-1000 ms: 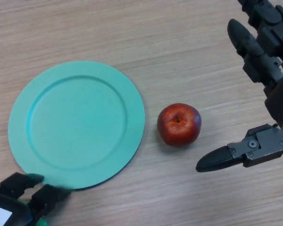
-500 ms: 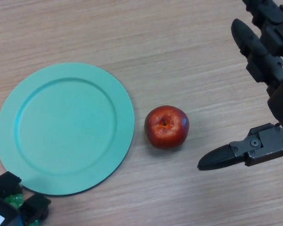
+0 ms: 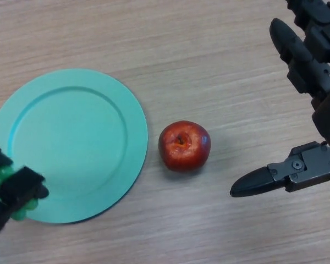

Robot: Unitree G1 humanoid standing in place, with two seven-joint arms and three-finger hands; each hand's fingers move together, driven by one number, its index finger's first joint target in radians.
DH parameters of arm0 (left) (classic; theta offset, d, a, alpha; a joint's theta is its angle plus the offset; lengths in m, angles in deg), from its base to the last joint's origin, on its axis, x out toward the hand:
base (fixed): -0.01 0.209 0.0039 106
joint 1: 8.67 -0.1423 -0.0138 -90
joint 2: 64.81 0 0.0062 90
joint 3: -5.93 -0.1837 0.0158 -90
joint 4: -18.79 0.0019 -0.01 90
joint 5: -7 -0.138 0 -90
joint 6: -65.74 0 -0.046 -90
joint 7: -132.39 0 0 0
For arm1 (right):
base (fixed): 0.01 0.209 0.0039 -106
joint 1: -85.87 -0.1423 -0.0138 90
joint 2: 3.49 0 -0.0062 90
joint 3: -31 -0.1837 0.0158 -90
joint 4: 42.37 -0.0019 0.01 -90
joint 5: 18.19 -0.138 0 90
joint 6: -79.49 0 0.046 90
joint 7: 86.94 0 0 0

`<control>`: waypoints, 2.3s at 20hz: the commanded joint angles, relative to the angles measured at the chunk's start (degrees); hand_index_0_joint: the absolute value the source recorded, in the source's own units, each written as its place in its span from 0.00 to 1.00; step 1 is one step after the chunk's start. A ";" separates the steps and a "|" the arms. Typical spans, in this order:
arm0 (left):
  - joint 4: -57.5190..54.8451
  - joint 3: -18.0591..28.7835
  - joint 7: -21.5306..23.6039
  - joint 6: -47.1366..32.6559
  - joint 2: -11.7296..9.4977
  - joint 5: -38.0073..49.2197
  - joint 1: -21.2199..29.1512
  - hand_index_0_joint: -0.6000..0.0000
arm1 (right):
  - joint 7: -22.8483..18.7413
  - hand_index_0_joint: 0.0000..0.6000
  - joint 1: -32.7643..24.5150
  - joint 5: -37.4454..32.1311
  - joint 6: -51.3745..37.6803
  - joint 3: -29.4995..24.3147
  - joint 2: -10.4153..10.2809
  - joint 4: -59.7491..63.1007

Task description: Pick up the green grapes and place it on the plate

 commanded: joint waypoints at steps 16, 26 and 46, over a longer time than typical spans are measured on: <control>-9.12 -4.87 2.14 27.88 -6.86 20.16 13.53 1.00 | 3.44 0.00 -2.72 6.38 -5.10 -1.45 -3.75 -3.08; -19.10 -3.34 0.22 73.75 -1.89 68.06 13.46 1.00 | 6.25 0.00 -3.19 10.51 -3.28 1.31 -7.51 -3.08; -26.14 -7.58 5.49 79.35 -3.04 78.37 13.28 1.00 | 10.49 0.00 -2.99 14.80 -0.76 1.01 -9.35 -3.08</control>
